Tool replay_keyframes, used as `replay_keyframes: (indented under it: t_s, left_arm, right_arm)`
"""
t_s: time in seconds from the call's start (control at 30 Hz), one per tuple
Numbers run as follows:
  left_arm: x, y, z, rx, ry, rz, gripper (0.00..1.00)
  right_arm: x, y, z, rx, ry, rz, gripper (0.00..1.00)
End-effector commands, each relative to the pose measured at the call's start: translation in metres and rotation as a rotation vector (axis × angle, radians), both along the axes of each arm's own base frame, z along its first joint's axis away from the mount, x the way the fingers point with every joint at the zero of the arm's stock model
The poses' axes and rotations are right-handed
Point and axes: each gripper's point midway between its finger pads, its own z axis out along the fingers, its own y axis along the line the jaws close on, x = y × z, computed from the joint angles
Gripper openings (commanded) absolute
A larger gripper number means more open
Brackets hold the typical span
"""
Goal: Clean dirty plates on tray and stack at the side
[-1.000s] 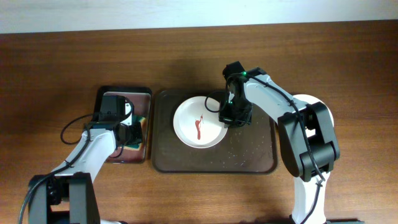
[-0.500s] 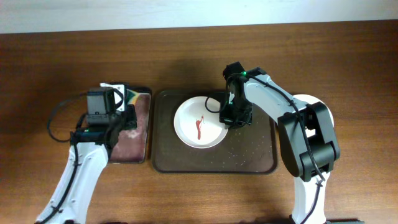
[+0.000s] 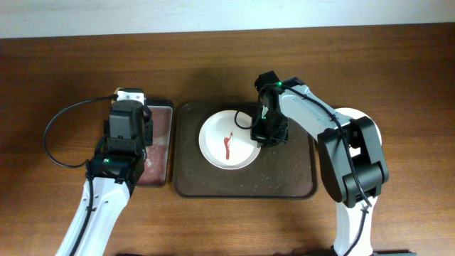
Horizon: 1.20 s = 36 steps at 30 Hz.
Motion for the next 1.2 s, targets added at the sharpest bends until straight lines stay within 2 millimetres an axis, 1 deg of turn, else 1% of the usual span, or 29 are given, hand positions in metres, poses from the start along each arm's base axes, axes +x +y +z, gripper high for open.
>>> replay_keyframes:
  t_s: [0.0,0.03,0.1,0.13,0.23,0.27,0.3,0.33,0.4,0.43,0.47,0.5,0.6,0.67,0.7,0.77,0.8,0.87,0.9,0.93,0.97,1.07,1.17]
  left_arm:
    - [0.002,0.003,0.016,0.023,-0.037,0.009,0.0]
    - [0.001,0.003,0.014,0.015,-0.031,0.016,0.0]
    - [-0.006,0.0,-0.001,-0.048,0.01,0.041,0.0]
    - [-0.008,-0.009,-0.018,-0.095,0.056,0.015,0.0]
    - [-0.014,-0.012,-0.068,-0.136,0.199,0.052,0.0]
    - [-0.016,-0.016,-0.082,-0.149,0.243,0.043,0.0]
    - [-0.019,-0.022,-0.104,-0.179,0.314,0.041,0.0]
    - [-0.021,-0.024,-0.114,-0.193,0.343,0.047,0.0]
    - [-0.024,-0.037,-0.13,-0.252,0.4,0.005,0.0]
    - [-0.027,-0.053,-0.138,-0.326,0.436,-0.045,0.0]
    - [-0.029,-0.063,-0.142,-0.374,0.455,-0.078,0.0]
    - [-0.028,-0.068,-0.143,-0.398,0.459,-0.09,0.0]
    - [-0.021,-0.073,-0.14,-0.444,0.425,-0.083,0.0]
    - [-0.012,-0.08,-0.134,-0.472,0.386,-0.109,0.0]
    - [-0.011,-0.079,-0.133,-0.468,0.38,-0.107,0.0]
    - [-0.006,-0.074,-0.125,-0.443,0.354,-0.092,0.0]
    - [-0.004,-0.073,-0.119,-0.443,0.338,-0.093,0.0]
    - [0.005,-0.075,-0.087,-0.451,0.25,-0.115,0.0]
    - [0.008,-0.08,-0.068,-0.475,0.204,-0.146,0.0]
    - [0.008,-0.084,-0.059,-0.494,0.188,-0.169,0.0]
    - [0.006,-0.095,-0.048,-0.55,0.169,-0.205,0.0]
    - [0.0,-0.119,-0.045,-0.705,0.2,-0.251,0.0]
    - [-0.001,-0.145,-0.049,-0.772,0.233,-0.313,0.0]
  right_arm:
    - [0.0,-0.011,-0.005,-0.061,-0.007,0.009,0.05]
    - [0.0,-0.011,-0.005,-0.061,-0.007,0.009,0.05]
    - [0.0,-0.011,-0.005,-0.061,-0.007,0.009,0.04]
    - [0.0,-0.011,-0.005,-0.061,-0.007,0.009,0.04]
    - [-0.001,-0.011,-0.005,-0.062,-0.003,0.009,0.04]
    - [-0.001,-0.011,-0.005,-0.062,-0.003,0.009,0.04]
    - [-0.001,-0.011,-0.005,-0.062,-0.003,0.009,0.04]
    - [-0.001,-0.011,-0.005,-0.062,-0.003,0.009,0.04]
    - [-0.001,-0.011,-0.005,-0.062,-0.003,0.009,0.04]
    - [-0.001,-0.011,-0.005,-0.062,-0.003,0.009,0.04]
    - [-0.001,-0.011,-0.005,-0.062,-0.003,0.009,0.04]
    - [-0.001,-0.011,-0.005,-0.062,-0.003,0.009,0.04]
    - [-0.001,-0.012,-0.005,-0.062,-0.003,0.009,0.04]
    - [-0.002,-0.012,-0.005,-0.064,0.001,0.009,0.04]
    - [-0.002,-0.012,-0.005,-0.064,0.002,0.009,0.04]
    - [-0.003,-0.012,-0.004,-0.065,0.004,0.009,0.04]
    - [-0.003,-0.012,-0.004,-0.065,0.004,0.009,0.04]
    - [-0.003,-0.012,-0.004,-0.065,0.004,0.009,0.04]
    - [-0.003,-0.012,-0.004,-0.065,0.005,0.009,0.04]
    - [-0.003,-0.012,-0.004,-0.065,0.004,0.009,0.04]
    - [-0.003,-0.012,-0.004,-0.065,0.004,0.009,0.04]
    - [-0.003,-0.012,-0.004,-0.065,0.004,0.009,0.04]
    - [-0.003,-0.012,-0.004,-0.065,0.005,0.009,0.04]
